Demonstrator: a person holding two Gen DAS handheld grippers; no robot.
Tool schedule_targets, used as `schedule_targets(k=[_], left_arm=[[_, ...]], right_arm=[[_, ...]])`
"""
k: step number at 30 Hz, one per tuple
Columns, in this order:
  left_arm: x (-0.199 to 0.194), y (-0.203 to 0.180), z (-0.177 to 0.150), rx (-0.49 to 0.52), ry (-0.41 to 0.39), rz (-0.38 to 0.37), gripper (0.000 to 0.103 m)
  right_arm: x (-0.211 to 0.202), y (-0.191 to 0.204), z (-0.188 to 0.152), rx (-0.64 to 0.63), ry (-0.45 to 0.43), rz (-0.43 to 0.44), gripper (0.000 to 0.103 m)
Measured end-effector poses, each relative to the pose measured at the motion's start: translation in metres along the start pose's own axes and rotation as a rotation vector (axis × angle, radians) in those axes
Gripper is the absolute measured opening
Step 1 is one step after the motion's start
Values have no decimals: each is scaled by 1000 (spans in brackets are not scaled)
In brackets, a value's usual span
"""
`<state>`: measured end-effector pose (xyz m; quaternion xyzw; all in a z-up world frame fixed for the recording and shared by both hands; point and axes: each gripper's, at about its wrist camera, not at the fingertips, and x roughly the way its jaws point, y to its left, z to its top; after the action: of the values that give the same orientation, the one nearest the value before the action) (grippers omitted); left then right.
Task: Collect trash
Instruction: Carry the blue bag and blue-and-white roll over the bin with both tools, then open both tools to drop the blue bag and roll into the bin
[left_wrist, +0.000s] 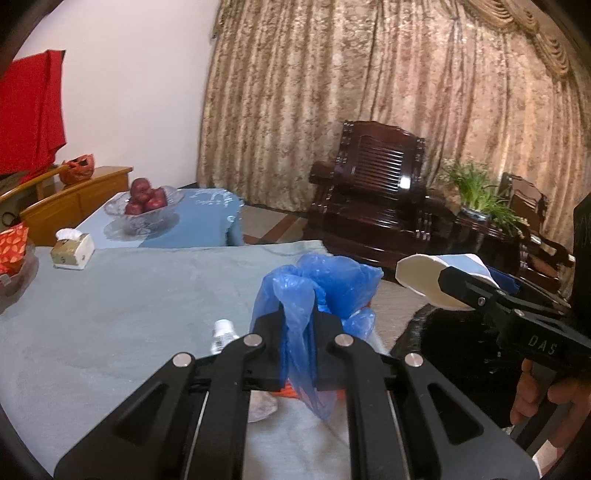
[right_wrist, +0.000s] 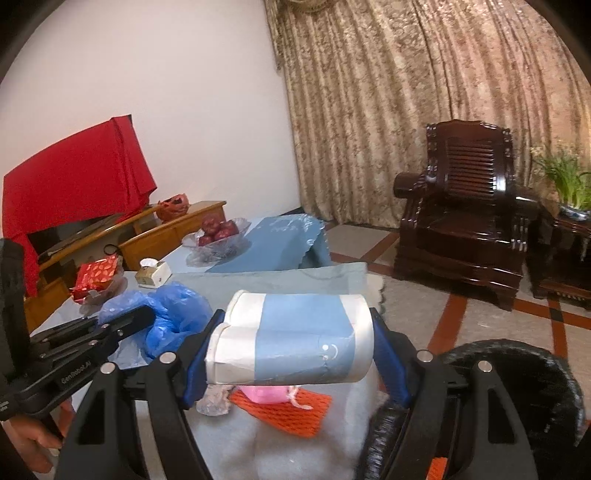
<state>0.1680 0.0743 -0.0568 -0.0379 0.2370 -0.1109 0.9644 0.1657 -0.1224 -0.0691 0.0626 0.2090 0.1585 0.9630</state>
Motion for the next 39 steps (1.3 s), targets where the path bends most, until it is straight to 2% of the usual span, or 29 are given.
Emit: schedule_targets(k=[14, 23, 31, 39], left_arm=[[12, -98, -9, 82, -1, -161, 7], [36, -163, -31, 124, 49, -277, 7], [58, -193, -50, 156, 103, -319, 7], [76, -212, -63, 196, 145, -340, 7]], right_arm=[[-61, -66, -11, 42, -27, -171, 73], [-95, -111, -31, 82, -14, -290, 73], [-109, -143, -52, 111, 21, -360, 73], [-112, -161, -64, 136, 42, -386, 74]])
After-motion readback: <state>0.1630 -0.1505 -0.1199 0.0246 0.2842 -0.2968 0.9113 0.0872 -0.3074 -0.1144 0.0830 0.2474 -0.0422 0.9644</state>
